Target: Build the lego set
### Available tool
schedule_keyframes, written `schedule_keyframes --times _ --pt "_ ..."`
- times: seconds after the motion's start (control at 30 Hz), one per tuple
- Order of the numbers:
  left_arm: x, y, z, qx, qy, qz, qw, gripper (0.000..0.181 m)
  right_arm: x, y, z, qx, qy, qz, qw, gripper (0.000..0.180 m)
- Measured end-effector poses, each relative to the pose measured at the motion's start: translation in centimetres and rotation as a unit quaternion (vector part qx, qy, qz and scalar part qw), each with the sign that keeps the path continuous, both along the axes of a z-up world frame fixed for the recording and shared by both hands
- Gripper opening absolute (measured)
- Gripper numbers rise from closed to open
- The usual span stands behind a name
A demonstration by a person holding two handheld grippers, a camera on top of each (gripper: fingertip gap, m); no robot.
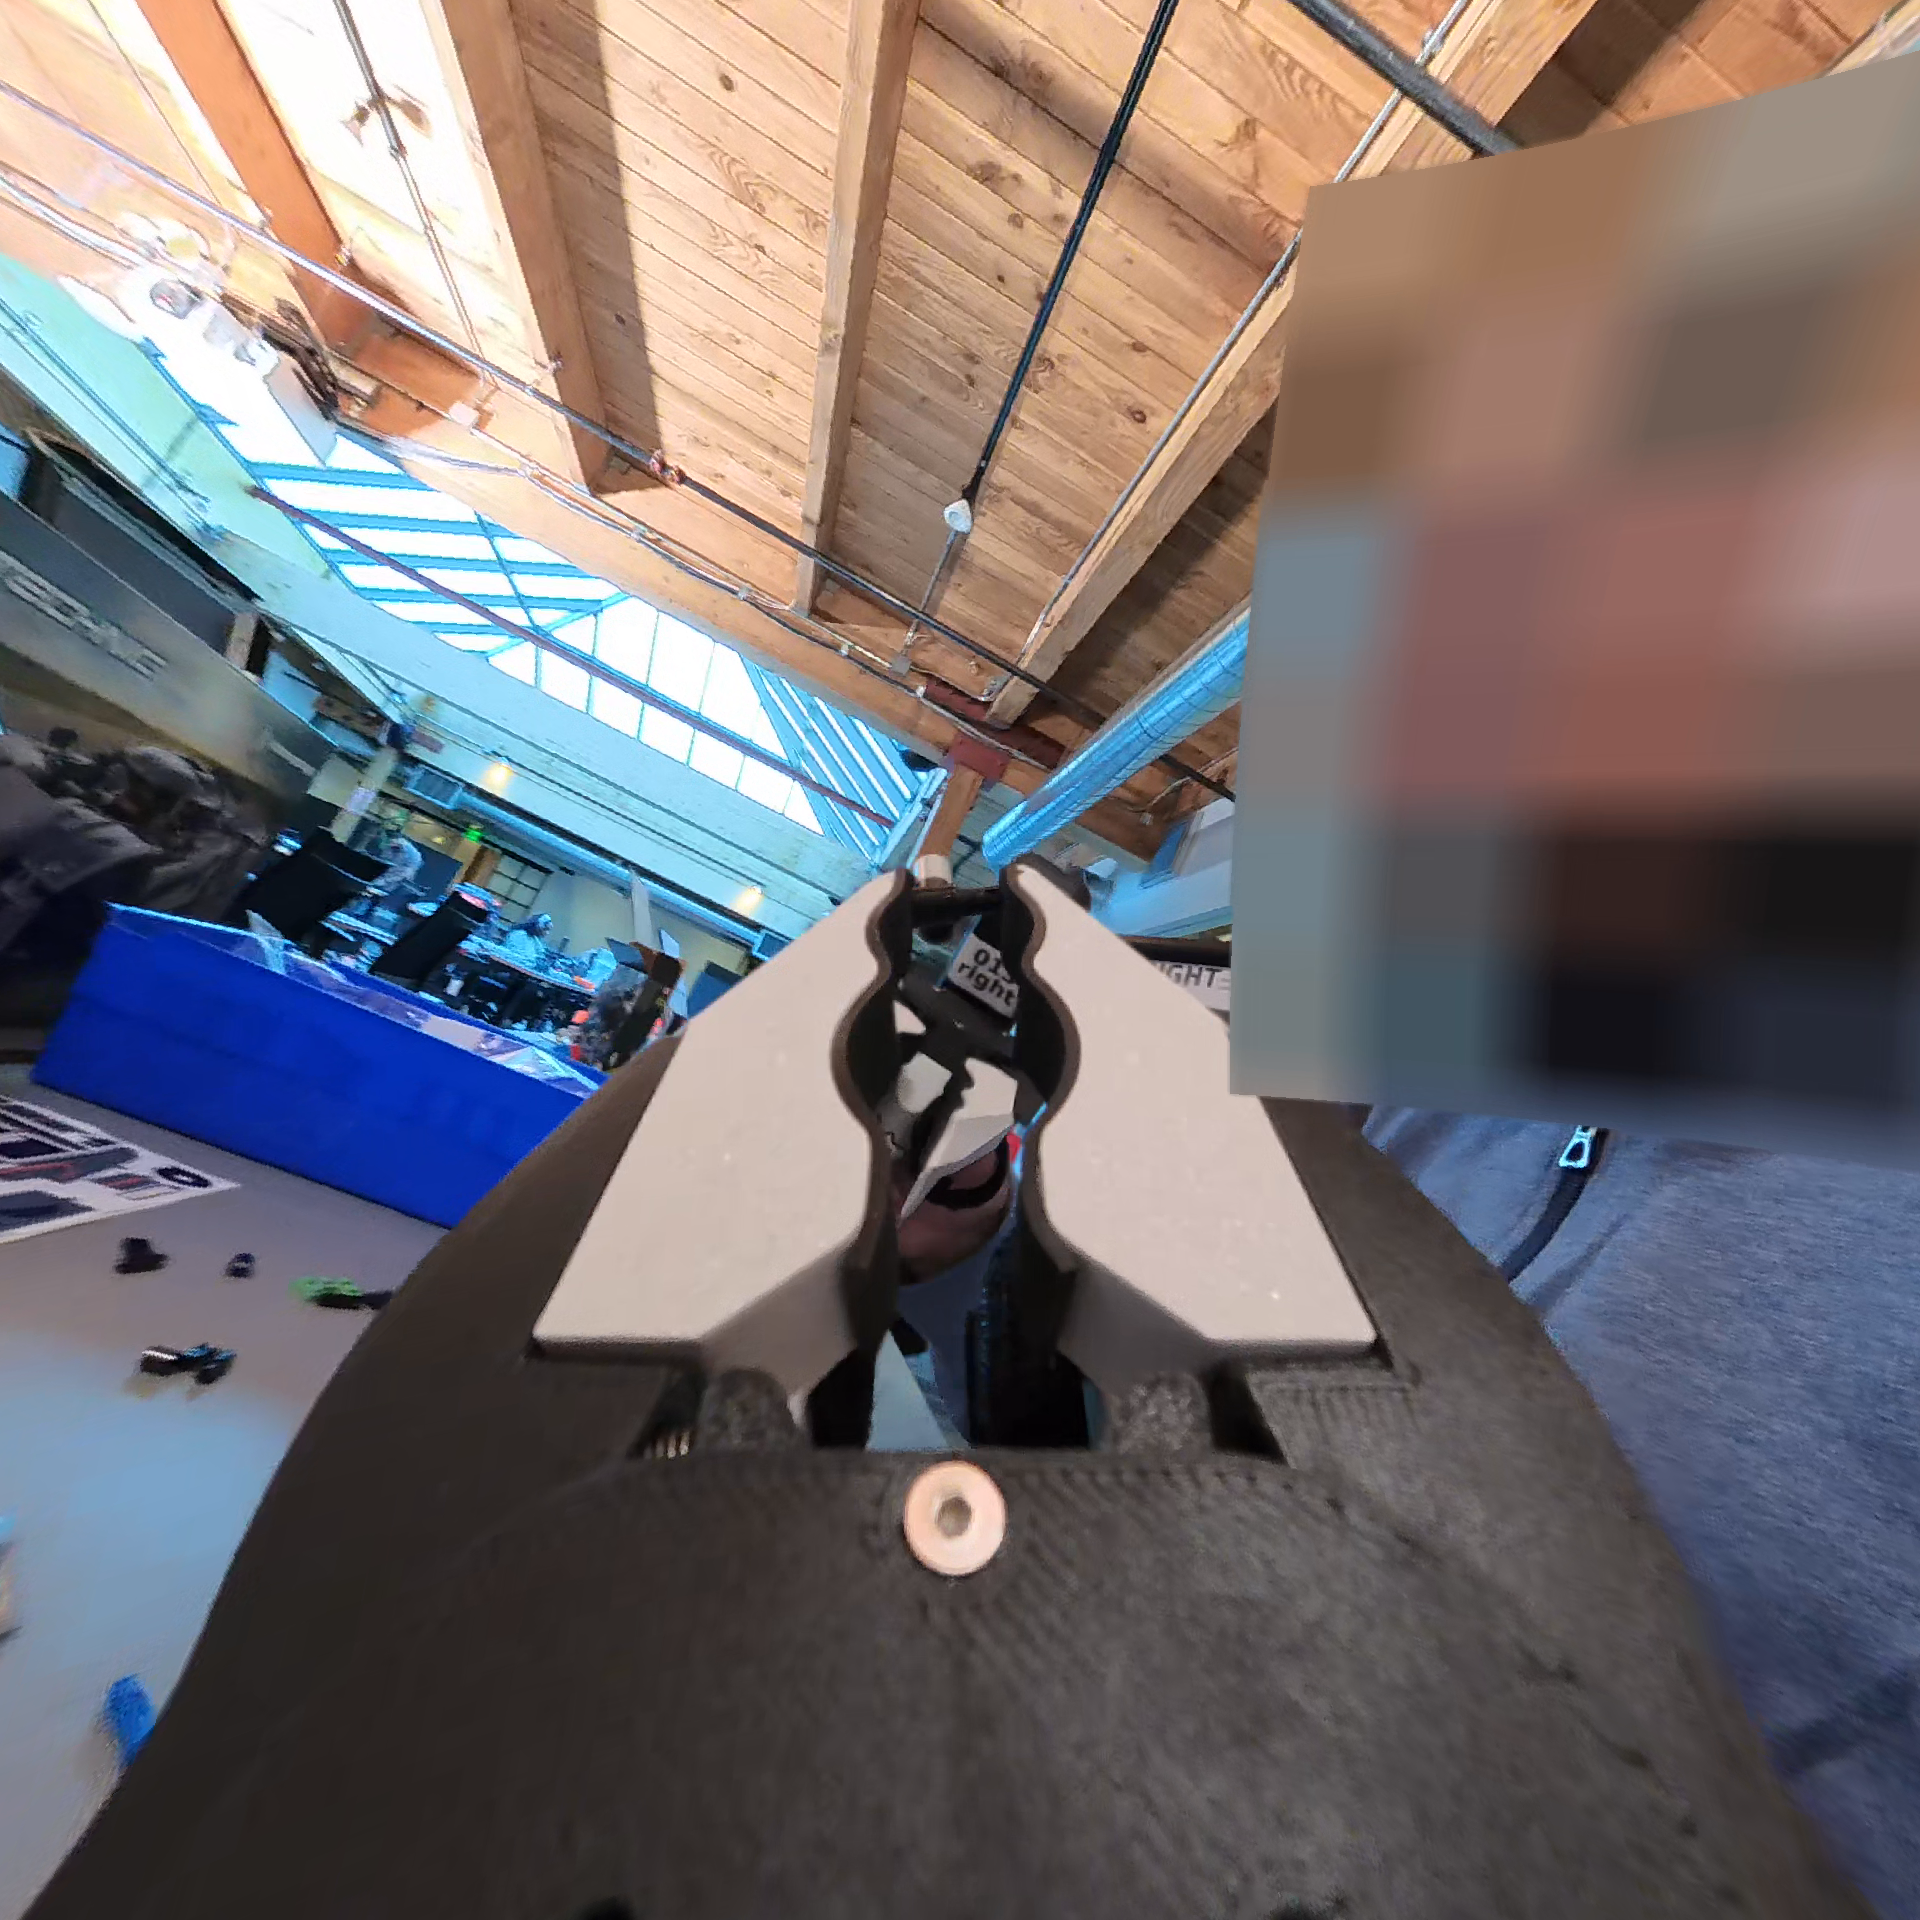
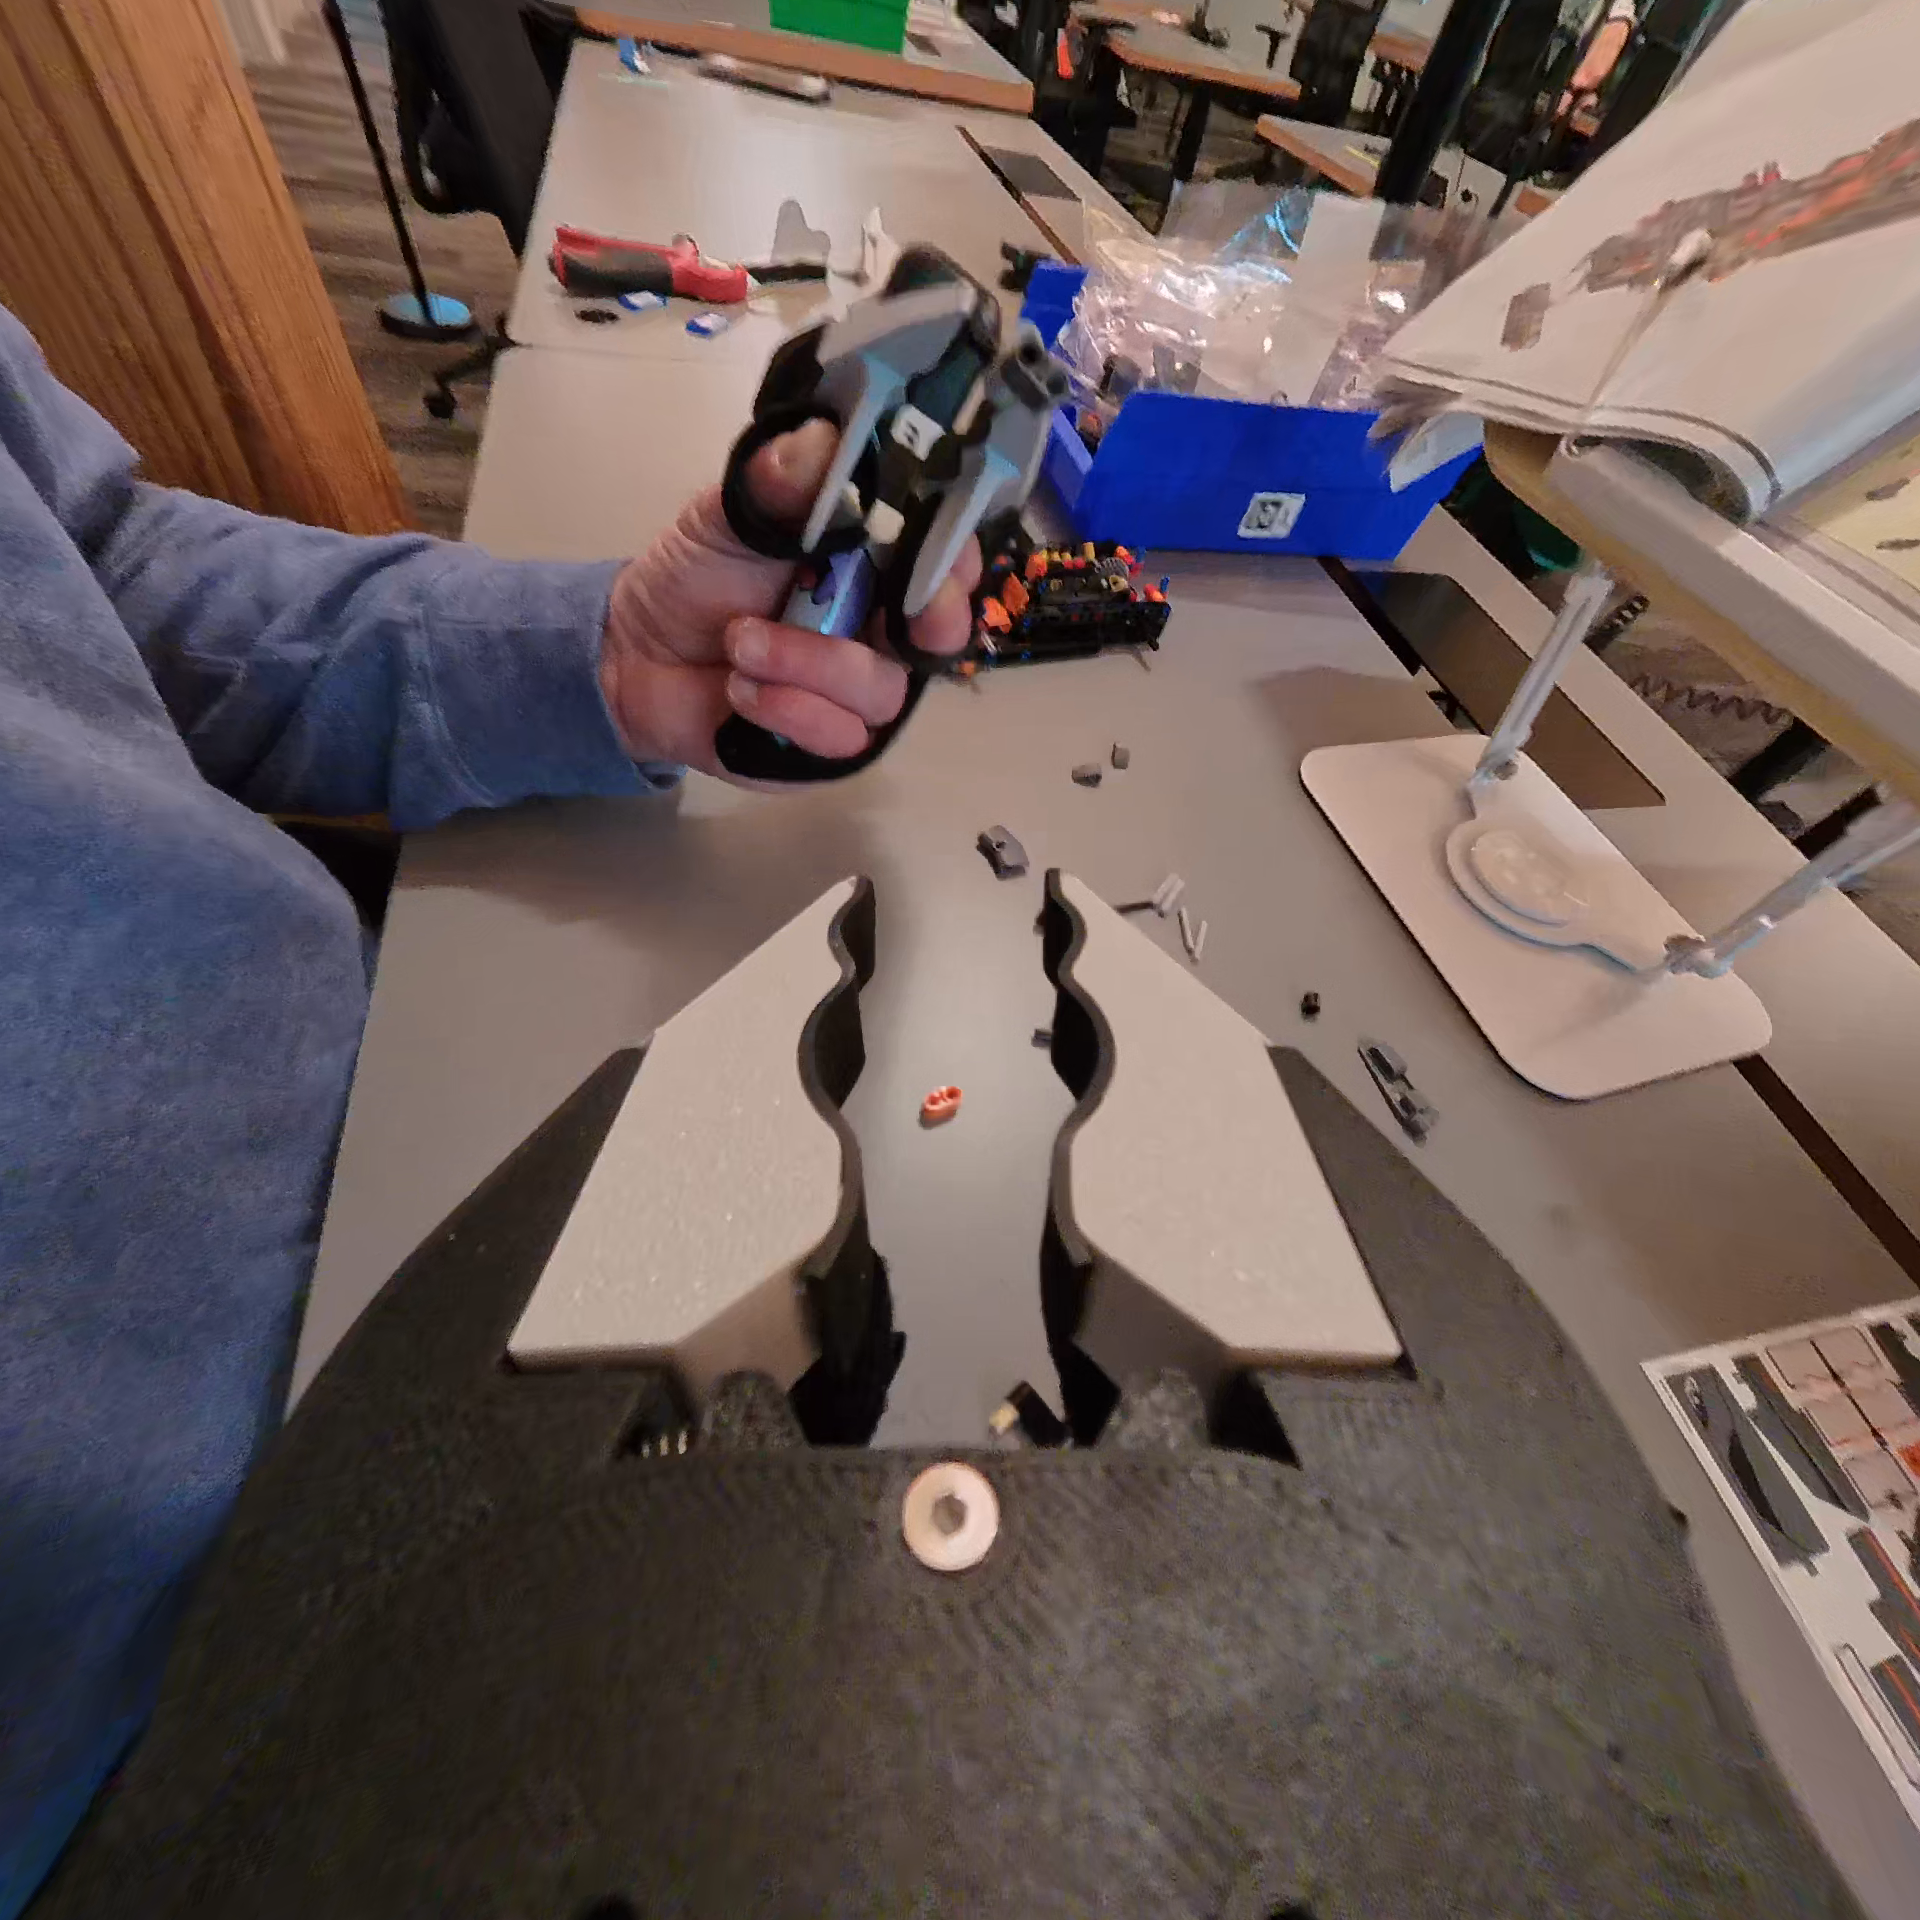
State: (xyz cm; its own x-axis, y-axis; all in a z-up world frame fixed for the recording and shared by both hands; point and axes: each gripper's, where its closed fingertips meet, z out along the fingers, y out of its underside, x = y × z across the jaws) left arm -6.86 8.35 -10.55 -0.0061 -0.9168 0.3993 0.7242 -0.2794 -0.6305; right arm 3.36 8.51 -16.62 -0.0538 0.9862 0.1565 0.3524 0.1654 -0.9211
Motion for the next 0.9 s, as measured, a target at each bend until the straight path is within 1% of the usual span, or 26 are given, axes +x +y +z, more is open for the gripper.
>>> schedule_keyframes --times 0.03,0.13,0.3,0.57,0.67,0.77,0.83,0.9 --pt "-0.6 0.0 0.1 0.0 -0.004 0.003 1.0 0.014 0.0 0.4 -0.3 0.006 -0.01 -0.008 1.0 0.03" --pt "-2.2 -0.3 0.0 0.008 0.008 0.025 1.0 0.014 0.1 1.6 -1.6 0.027 -0.053 -0.029 0.998 0.03" --pt "-5.3 -0.9 0.0 0.024 0.022 0.065 0.997 0.014 -0.3 4.0 -4.9 0.037 -0.125 -0.034 0.991 0.027" --pt "-7.5 -1.1 -0.7 0.019 0.05 0.096 0.994 0.014 -3.1 6.1 -9.8 0.024 -0.212 0.005 0.977 0.019" --pt "-8.5 -1.3 -0.6 0.024 0.051 0.105 0.993 0.014 -5.5 4.9 -10.9 0.02 -0.226 0.046 0.973 0.019" --pt "-9.3 -1.6 -0.5 0.024 0.049 0.112 0.992 0.014 -7.5 4.6 -12.1 0.036 -0.251 0.065 0.965 0.02" --pt "-9.7 -1.6 -0.5 0.024 0.05 0.117 0.992 0.014 -8.3 5.3 -12.2 0.036 -0.253 0.065 0.965 0.02" --pt "-10.0 -1.6 -0.5 0.022 0.047 0.119 0.991 0.014 -8.5 7.0 -11.6 0.038 -0.246 0.049 0.967 0.019"
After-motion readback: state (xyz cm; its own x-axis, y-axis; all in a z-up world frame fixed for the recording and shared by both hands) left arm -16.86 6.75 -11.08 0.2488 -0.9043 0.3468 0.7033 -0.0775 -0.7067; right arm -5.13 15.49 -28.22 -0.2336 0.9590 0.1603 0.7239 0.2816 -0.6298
